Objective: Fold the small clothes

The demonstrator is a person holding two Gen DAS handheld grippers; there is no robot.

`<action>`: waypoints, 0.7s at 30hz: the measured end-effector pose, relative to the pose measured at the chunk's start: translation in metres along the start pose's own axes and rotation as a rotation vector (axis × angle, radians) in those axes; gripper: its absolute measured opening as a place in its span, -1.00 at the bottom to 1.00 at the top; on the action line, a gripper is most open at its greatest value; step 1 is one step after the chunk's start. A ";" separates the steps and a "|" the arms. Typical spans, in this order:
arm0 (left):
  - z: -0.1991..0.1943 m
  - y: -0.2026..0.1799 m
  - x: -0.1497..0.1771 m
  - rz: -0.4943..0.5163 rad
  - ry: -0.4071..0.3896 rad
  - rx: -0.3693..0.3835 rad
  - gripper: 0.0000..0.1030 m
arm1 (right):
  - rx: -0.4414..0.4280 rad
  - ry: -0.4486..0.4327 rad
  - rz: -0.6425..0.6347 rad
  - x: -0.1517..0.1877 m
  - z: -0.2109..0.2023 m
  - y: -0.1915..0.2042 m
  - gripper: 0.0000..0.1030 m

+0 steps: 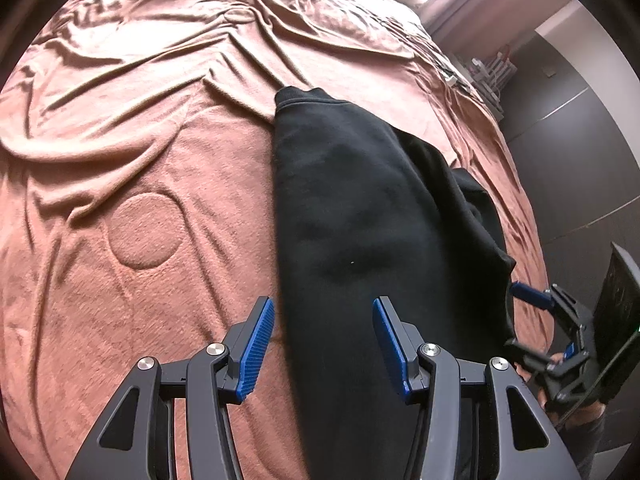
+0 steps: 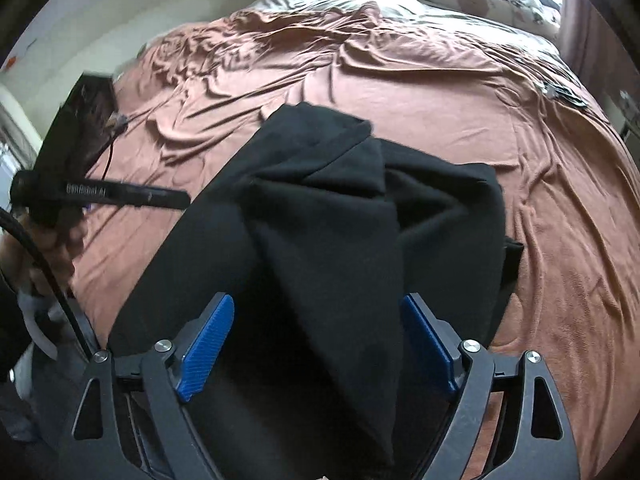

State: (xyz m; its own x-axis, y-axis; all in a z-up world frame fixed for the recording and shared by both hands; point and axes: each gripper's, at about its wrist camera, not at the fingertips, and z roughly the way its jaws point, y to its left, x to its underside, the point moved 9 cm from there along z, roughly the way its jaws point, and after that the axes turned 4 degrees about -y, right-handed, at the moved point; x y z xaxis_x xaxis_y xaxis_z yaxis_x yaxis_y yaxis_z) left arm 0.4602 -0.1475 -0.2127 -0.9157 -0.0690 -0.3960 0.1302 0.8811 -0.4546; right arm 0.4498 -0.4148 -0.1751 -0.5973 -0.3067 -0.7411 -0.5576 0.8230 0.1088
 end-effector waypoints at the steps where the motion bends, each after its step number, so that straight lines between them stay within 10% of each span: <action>1: 0.000 0.001 0.000 -0.003 0.000 0.000 0.02 | 0.009 0.004 -0.010 0.001 0.003 0.004 0.64; 6: 0.000 0.003 0.003 -0.007 0.004 -0.004 0.02 | 0.132 0.054 -0.005 0.005 0.022 -0.006 0.64; 11: -0.003 0.000 0.000 0.005 0.000 -0.009 0.02 | 0.233 -0.043 0.260 -0.009 -0.002 -0.071 0.63; 16: -0.001 -0.004 -0.001 0.018 0.000 -0.008 0.02 | 0.199 -0.055 0.439 0.002 -0.012 -0.111 -0.10; 21: 0.005 -0.004 0.000 0.019 0.012 -0.015 0.02 | 0.173 -0.055 0.483 0.011 -0.012 -0.120 -0.21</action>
State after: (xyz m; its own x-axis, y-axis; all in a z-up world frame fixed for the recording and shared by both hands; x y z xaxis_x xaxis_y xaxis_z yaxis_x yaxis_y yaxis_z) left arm 0.4615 -0.1535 -0.2153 -0.9175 -0.0470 -0.3948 0.1419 0.8890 -0.4354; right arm 0.5027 -0.5225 -0.1881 -0.7292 0.1496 -0.6678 -0.1196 0.9330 0.3395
